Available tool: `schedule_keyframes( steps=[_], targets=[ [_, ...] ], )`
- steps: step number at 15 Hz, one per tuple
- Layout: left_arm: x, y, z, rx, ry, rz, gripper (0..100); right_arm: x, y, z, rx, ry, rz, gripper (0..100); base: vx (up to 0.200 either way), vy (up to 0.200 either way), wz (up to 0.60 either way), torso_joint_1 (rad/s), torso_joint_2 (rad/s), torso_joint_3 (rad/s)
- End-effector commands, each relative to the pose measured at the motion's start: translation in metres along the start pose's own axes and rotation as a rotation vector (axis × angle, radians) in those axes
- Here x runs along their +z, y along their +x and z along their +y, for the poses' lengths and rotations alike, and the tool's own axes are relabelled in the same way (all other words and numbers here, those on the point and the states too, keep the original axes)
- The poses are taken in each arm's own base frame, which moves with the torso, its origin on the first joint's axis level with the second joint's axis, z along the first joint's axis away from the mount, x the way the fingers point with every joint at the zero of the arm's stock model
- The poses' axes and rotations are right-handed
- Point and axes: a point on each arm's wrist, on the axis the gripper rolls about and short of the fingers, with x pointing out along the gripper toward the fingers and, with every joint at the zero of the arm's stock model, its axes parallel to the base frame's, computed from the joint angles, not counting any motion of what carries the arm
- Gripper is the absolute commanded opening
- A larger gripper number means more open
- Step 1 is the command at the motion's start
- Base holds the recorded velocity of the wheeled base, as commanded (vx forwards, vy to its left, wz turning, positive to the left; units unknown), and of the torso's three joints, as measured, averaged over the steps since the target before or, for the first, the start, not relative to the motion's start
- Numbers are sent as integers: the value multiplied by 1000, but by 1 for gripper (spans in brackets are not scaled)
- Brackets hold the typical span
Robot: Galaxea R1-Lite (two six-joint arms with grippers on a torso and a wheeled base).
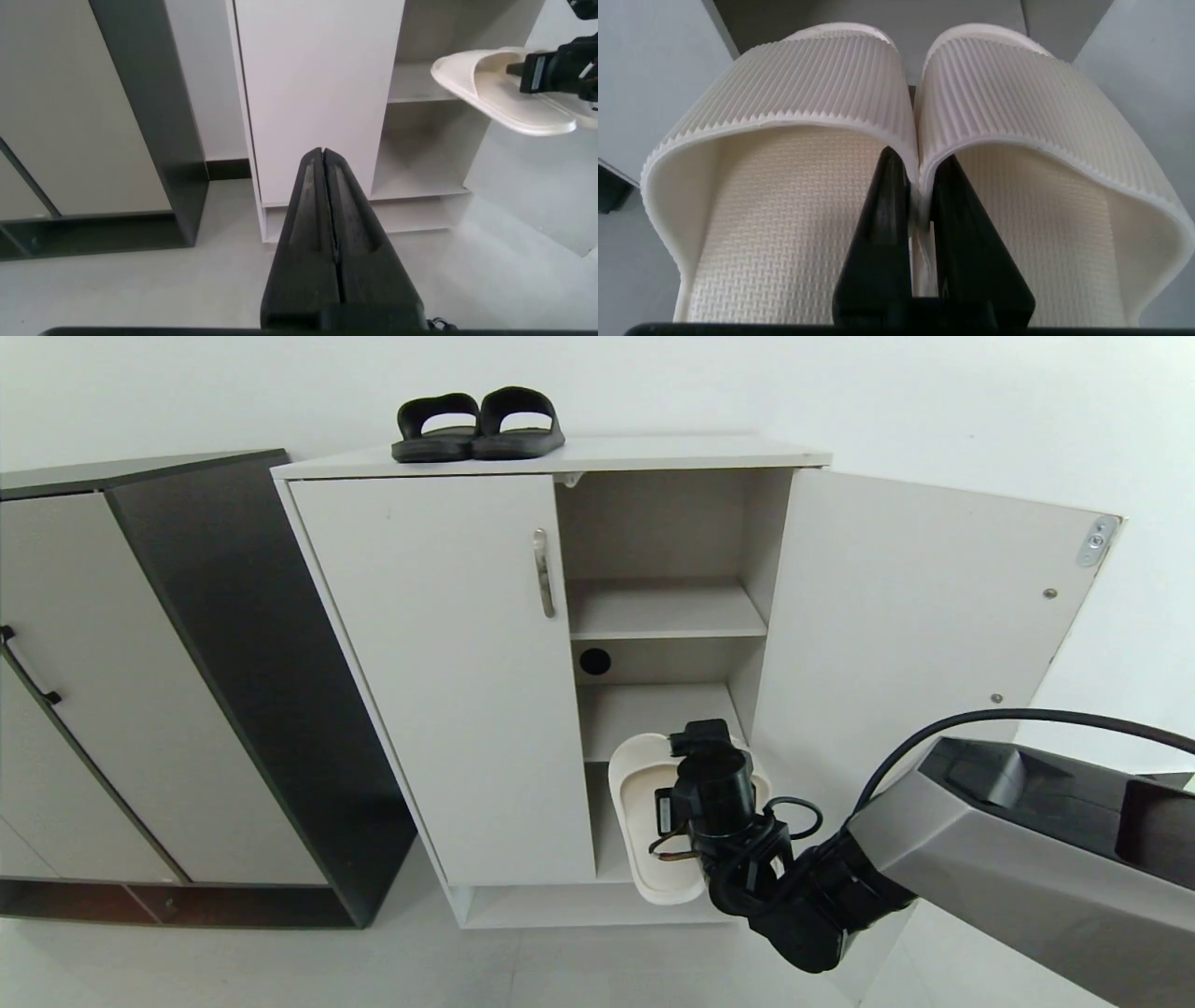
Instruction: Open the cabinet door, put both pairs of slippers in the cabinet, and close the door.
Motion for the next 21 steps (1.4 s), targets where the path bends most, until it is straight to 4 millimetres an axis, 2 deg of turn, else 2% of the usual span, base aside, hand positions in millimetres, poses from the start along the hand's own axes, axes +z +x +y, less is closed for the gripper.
schedule_keyframes(
  steps=[1,8,12,14,17,21],
  targets=[
    [0,0,0,0,0,0,0,-7,3,1,-3,-9,12,0,0,0,0,2,7,-154],
    [0,0,0,0,0,2,0,-6,6,4,-14,1,-4,0,0,0,0,4,2,-186],
    [0,0,0,0,0,0,0,2,-6,15,-42,14,-63,0,0,0,0,-1,6,-168],
    [0,0,0,0,0,2,0,4,-9,15,-57,-13,-157,0,0,0,0,0,0,0],
    [0,0,0,0,0,2,0,-7,-3,15,-64,-44,-256,0,0,0,0,0,0,0],
    [0,0,0,0,0,2,0,-8,-1,11,-74,-41,-250,0,0,0,0,0,0,0]
  ],
)
